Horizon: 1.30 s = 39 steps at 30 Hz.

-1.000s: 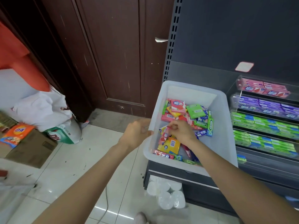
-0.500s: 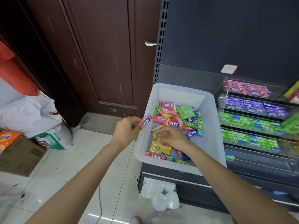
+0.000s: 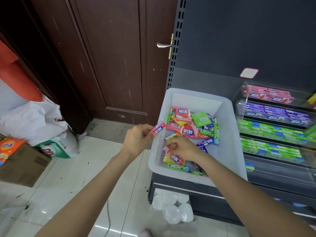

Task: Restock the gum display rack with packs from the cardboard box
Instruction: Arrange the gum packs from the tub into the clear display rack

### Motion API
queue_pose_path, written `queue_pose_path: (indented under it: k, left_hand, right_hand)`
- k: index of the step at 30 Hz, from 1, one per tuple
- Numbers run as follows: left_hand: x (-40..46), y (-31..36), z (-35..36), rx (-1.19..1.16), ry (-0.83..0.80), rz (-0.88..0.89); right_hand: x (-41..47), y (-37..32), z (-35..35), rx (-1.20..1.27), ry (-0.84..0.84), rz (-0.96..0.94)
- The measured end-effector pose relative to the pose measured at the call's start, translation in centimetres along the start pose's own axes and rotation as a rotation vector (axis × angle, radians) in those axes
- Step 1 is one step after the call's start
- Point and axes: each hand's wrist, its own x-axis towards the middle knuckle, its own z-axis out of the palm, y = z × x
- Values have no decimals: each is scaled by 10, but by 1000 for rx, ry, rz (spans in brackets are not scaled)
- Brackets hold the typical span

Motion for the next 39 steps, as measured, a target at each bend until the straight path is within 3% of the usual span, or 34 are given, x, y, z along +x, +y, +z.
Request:
queue_pose_path:
  k: [7,12,21,29,39]
  left_hand:
    - [27,58,32,-39,-51,134]
    - [52,130,78,-95,-98,233]
    - [90,256,178,-93,-112,311]
    - [122,317,235,-59,-88,248]
    - [136,330,248,33,-70,208]
  right_hand:
    - [-37,22,-72,192,376,-86]
    - [-86,61,-143,368,602,-35]
    - [-155,153,-274,385,926,-68]
    - [-146,206,-341,208,1018,-46]
    - [-128,229,-365,-169,851,-65]
